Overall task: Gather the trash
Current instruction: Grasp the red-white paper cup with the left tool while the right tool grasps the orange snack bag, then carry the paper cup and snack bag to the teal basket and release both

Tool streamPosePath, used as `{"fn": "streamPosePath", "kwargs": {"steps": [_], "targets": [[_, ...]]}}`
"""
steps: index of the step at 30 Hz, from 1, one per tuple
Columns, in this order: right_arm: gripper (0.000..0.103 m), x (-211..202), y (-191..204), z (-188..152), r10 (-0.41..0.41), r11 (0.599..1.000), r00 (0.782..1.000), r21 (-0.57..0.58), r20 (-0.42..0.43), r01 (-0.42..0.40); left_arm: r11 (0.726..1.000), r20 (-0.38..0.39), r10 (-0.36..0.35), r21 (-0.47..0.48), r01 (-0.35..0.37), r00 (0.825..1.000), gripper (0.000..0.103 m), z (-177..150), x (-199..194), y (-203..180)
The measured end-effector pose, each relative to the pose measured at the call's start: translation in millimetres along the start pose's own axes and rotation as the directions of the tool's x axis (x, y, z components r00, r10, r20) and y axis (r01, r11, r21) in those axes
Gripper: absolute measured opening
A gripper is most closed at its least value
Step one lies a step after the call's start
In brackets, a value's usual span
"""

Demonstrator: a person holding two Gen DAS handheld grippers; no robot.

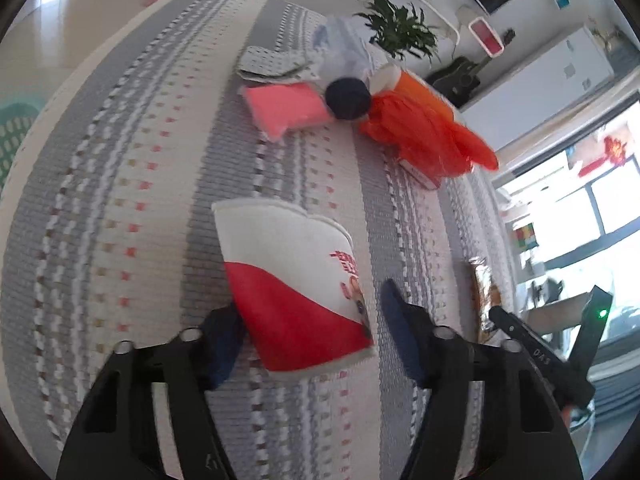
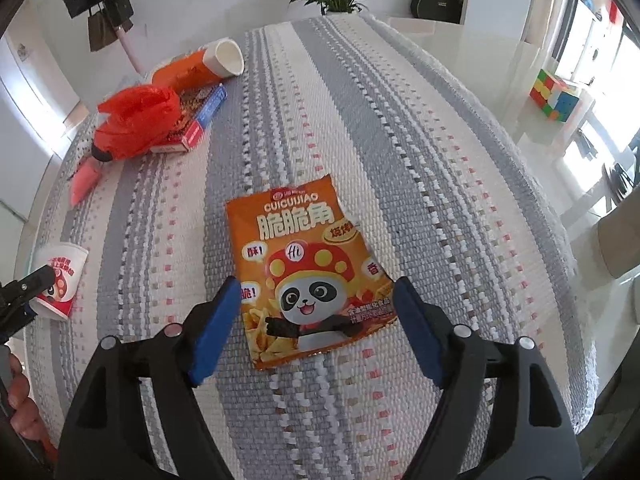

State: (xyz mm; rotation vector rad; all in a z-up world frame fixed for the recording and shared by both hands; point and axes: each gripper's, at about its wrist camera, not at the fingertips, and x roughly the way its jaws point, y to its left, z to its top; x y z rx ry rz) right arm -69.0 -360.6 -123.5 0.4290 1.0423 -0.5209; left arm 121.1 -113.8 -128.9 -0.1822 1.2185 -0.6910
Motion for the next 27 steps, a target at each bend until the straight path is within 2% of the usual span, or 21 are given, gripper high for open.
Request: {"fn": "streamPosePath", "kwargs": {"steps": [6, 12, 13, 16, 17, 19, 21, 22, 24, 27], "targets": [[0.081, 6, 8, 0, -0.021, 0.999, 1.0, -0.032, -0.006, 0.021, 0.991, 0.044, 0.085, 0.101, -0.089, 0.995, 0.049, -9, -3, -18], [0.08, 19, 25, -3, -0.101, 0.99, 0.995, -0.1, -0.009, 0.099, 0.978, 0.092, 0.094, 0.177, -0.11, 0.991, 0.049, -11, -16, -29], [0.077, 20, 27, -3, -0.109, 0.988, 0.994, -0.109, -0.001, 0.108, 0.976, 0.097, 0.096, 0.187, -0.113, 0.991, 0.049, -11, -19, -29], [0.057, 16, 27, -2, -0.077, 0.992, 0.997, -0.101, 0.004, 0.077, 0.971, 0.106, 0.096, 0.21, -0.117, 0.99, 0.049, -13, -23, -30], [0.054, 16, 26, -2, -0.073, 0.992, 0.997, -0.101, 0.006, 0.073, 0.97, 0.107, 0.094, 0.212, -0.116, 0.99, 0.049, -13, -23, -31], [0.037, 14, 24, -1, -0.049, 0.995, 0.999, -0.087, 0.006, 0.05, 0.971, 0.107, 0.093, 0.212, -0.114, 0.99, 0.049, -13, -25, -28], [0.032, 13, 24, -1, -0.036, 0.996, 0.999, -0.082, 0.006, 0.036, 0.971, 0.112, 0.089, 0.211, -0.111, 0.99, 0.049, -13, -28, -25], [0.021, 12, 24, -1, -0.041, 0.995, 0.999, -0.086, 0.013, 0.042, 0.971, 0.116, 0.09, 0.211, -0.113, 0.989, 0.049, -14, -28, -26], [0.01, 9, 24, -2, -0.022, 0.996, 1.0, -0.081, 0.018, 0.023, 0.971, 0.127, 0.091, 0.211, -0.116, 0.988, 0.049, -14, -31, -24], [0.005, 5, 27, -1, -0.027, 0.996, 0.999, -0.084, 0.034, 0.029, 0.972, 0.151, 0.083, 0.207, -0.113, 0.985, 0.049, -13, -41, -21]]}}
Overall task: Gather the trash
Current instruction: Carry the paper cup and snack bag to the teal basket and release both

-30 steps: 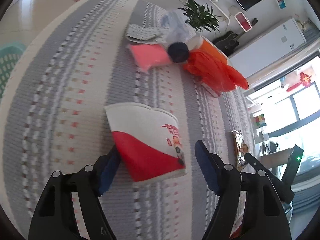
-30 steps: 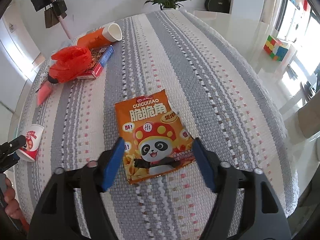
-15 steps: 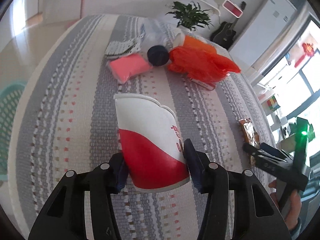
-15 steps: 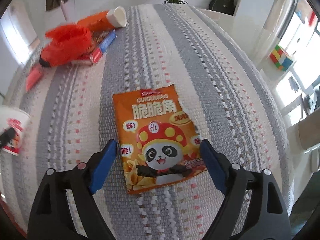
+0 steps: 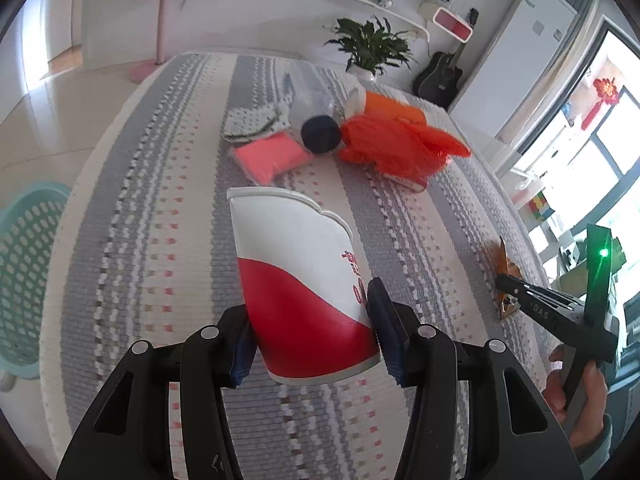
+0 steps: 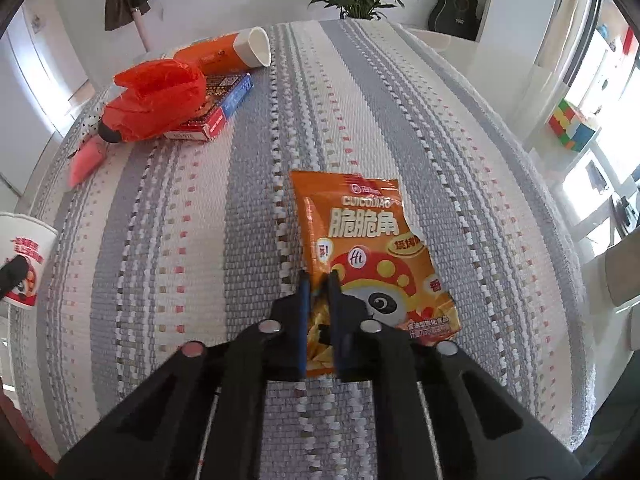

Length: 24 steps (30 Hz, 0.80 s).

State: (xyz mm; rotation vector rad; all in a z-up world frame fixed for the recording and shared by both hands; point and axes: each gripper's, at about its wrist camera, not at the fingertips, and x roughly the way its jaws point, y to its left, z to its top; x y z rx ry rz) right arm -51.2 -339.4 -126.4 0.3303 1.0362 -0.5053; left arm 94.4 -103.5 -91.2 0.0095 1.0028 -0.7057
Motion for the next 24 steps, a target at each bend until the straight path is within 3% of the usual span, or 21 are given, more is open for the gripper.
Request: {"fn": "streamPosePath", "kwargs": {"steps": [2, 6, 10, 15, 19, 24], "targets": [[0.005, -4, 2, 0, 0.007, 1.0, 1.0, 0.0, 0.015, -0.007, 1.0, 0.021, 0.007, -0.002, -0.007, 1.0, 0.049, 1, -9, 6], [0.003, -28, 17, 1, 0.074, 0.997, 0.989, -0.043, 0.128, -0.069, 1.0, 0.061, 0.02, -0.016, -0.019, 0.998, 0.049, 3, -25, 17], [0.002, -61, 56, -4, 0.153, 0.98, 0.959, -0.162, 0.24, -0.116, 0.999, 0.115, 0.03, -0.043, -0.025, 0.993, 0.049, 5, -49, 36], [0.002, -85, 110, -2, 0.255, 0.946, 0.93, -0.269, 0.265, -0.183, 0.995, 0.183, 0.075, -0.079, -0.061, 0.98, 0.049, 8, -85, 68], [0.002, -111, 167, 7, 0.361, 0.899, 0.89, -0.357, 0.278, -0.253, 0.986, 0.226, 0.131, -0.128, -0.103, 0.965, 0.049, 14, -119, 101], [0.002, -136, 246, 18, 0.521, 0.808, 0.82, -0.447, 0.236, -0.384, 0.962, 0.241, 0.226, -0.208, -0.177, 0.944, 0.049, 29, -153, 152]]}}
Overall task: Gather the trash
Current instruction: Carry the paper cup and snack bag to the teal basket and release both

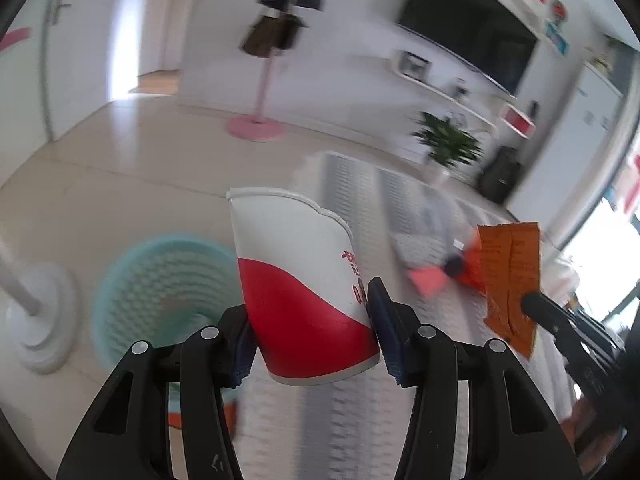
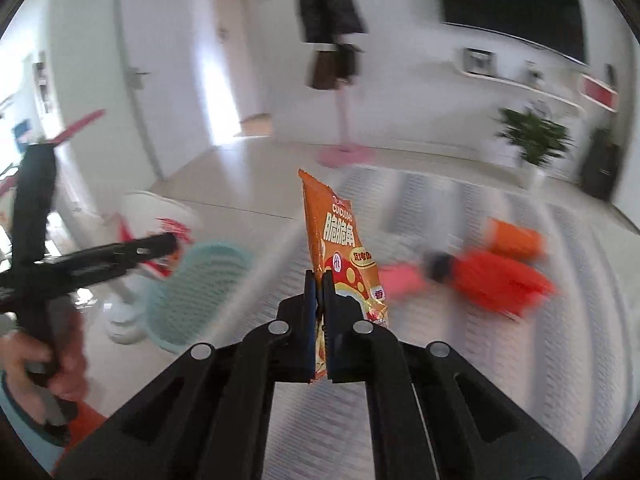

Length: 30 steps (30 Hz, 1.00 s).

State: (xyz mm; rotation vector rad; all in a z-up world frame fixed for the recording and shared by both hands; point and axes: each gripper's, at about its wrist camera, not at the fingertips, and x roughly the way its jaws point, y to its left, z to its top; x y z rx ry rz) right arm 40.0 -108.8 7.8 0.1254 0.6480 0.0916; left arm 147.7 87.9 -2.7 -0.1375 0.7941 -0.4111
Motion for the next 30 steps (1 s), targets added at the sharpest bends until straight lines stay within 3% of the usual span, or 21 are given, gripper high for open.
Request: {"fn": "streamPosePath", "kwargs": {"steps": [4, 7, 14, 17, 22, 24, 27, 30], "targets": [[0.002, 40, 50, 24, 0.14, 0.99, 0.99, -0.004, -0.026, -0.14, 0.995, 0.007, 0.071, -0.073, -0.07, 0.997, 0.049, 21, 1, 47], [0.002, 75, 81, 30, 0.197, 0.98, 0.978, 0.007, -0.069, -0.197, 0.984, -0.014, 0.114, -0.138, -0.115, 0.993, 0.049, 26, 10, 84], [0.002, 166, 114, 22, 0.368, 0.927, 0.905, 0.165, -0.213, -0.338, 0.955, -0.15, 0.123, -0.25, -0.158, 0.981, 0.049, 15, 50, 151], [0.002, 195, 121, 12, 0.392, 0.913, 0.883, 0.224, -0.257, -0.34, 0.954, -0.18, 0.138, -0.238, -0.179, 0.974, 0.049, 11, 59, 160], [0.002, 226, 129, 2, 0.385, 0.914, 0.875, 0.256, -0.293, -0.316, 0.954, -0.212, 0.112, -0.25, -0.164, 0.971, 0.048, 2, 70, 171], [0.003, 234, 130, 0, 0.37, 0.919, 0.878, 0.26, -0.303, -0.297, 0.949, -0.213, 0.119, -0.263, -0.174, 0.97, 0.057, 1, 69, 174], [0.004, 246, 127, -2, 0.37, 0.918, 0.868, 0.275, -0.33, -0.287, 0.944, -0.201, 0.126, -0.278, -0.18, 0.971, 0.063, 3, 67, 179], [0.015, 247, 119, -2, 0.368, 0.917, 0.868, 0.287, -0.335, -0.278, 0.938, -0.178, 0.131, -0.297, -0.18, 0.975, 0.065, 5, 60, 182]]}}
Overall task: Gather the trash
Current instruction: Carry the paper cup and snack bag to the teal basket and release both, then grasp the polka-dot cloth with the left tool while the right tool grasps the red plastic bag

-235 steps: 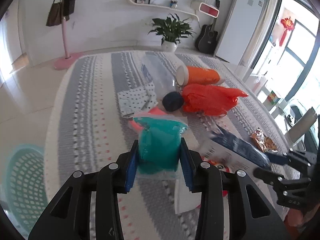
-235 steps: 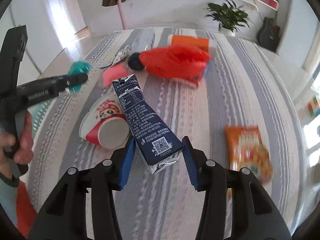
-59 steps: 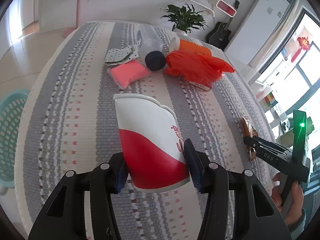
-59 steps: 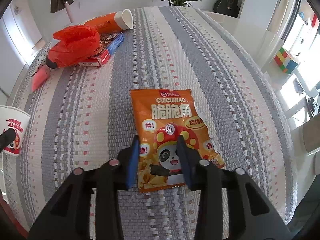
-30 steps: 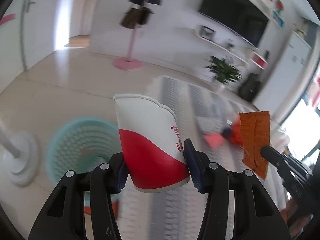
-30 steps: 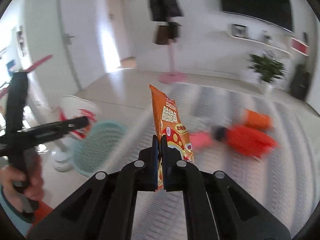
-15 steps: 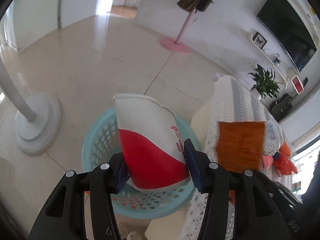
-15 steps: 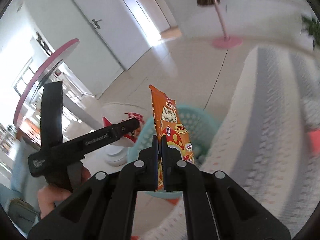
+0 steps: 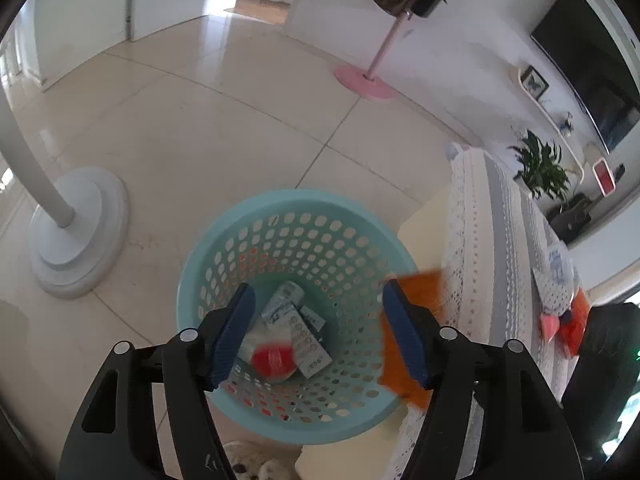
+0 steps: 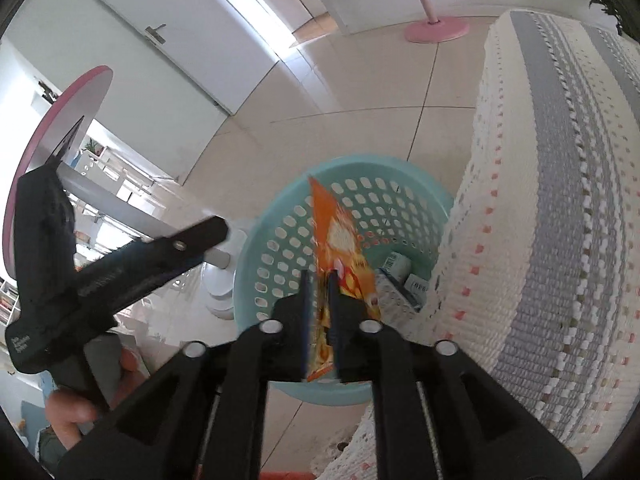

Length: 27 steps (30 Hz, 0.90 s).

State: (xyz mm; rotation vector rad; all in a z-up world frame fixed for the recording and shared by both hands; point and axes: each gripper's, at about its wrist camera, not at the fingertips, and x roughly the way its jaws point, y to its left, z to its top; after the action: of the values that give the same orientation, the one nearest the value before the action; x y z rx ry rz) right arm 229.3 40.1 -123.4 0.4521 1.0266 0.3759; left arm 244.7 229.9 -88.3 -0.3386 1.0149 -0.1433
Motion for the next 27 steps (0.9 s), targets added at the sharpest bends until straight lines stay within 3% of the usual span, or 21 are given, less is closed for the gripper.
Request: {"fn": "streamPosePath", "kwargs": {"steps": [2, 3, 4, 12, 18, 22, 27], "targets": [[0.032, -8, -1, -10, -0.01, 1.0, 1.0, 0.0, 0.017, 0.01, 1.0, 0.015, -0.006, -0.005, 0.006, 1.0, 0.065, 1, -3, -3], [0.052, -11, -2, -11, -0.016, 1.0, 0.999, 0.001, 0.028, 0.016, 1.0, 0.027, -0.01, -0.01, 0.01, 1.0, 0.065, 2, -6, -3], [0.059, -16, -2, -12, -0.024, 1.0, 0.999, 0.0, 0.049, 0.024, 1.0, 0.036, -0.015, -0.014, 0.016, 0.999, 0.065, 2, -8, -3], [0.059, -64, -5, -18, -0.043, 0.999, 0.991, -0.023, 0.124, 0.046, 0.997, 0.134, -0.067, 0.039, 0.062, 0.989, 0.065, 2, -34, -39], [0.059, -122, -26, -17, -0.093, 0.995, 0.973, 0.003, 0.211, 0.095, 0.978, 0.196, -0.154, 0.169, 0.122, 0.968, 0.065, -7, -50, -101], [0.059, -180, -58, -20, -0.175, 0.984, 0.94, 0.033, 0.292, 0.172, 0.943, 0.182, -0.233, 0.283, 0.176, 0.955, 0.065, -27, -48, -161], [0.059, -241, -106, -27, -0.334, 0.941, 0.869, 0.078, 0.364, 0.329, 0.889, 0.115, -0.305, 0.391, 0.238, 0.945, 0.065, -55, -29, -229]]}}
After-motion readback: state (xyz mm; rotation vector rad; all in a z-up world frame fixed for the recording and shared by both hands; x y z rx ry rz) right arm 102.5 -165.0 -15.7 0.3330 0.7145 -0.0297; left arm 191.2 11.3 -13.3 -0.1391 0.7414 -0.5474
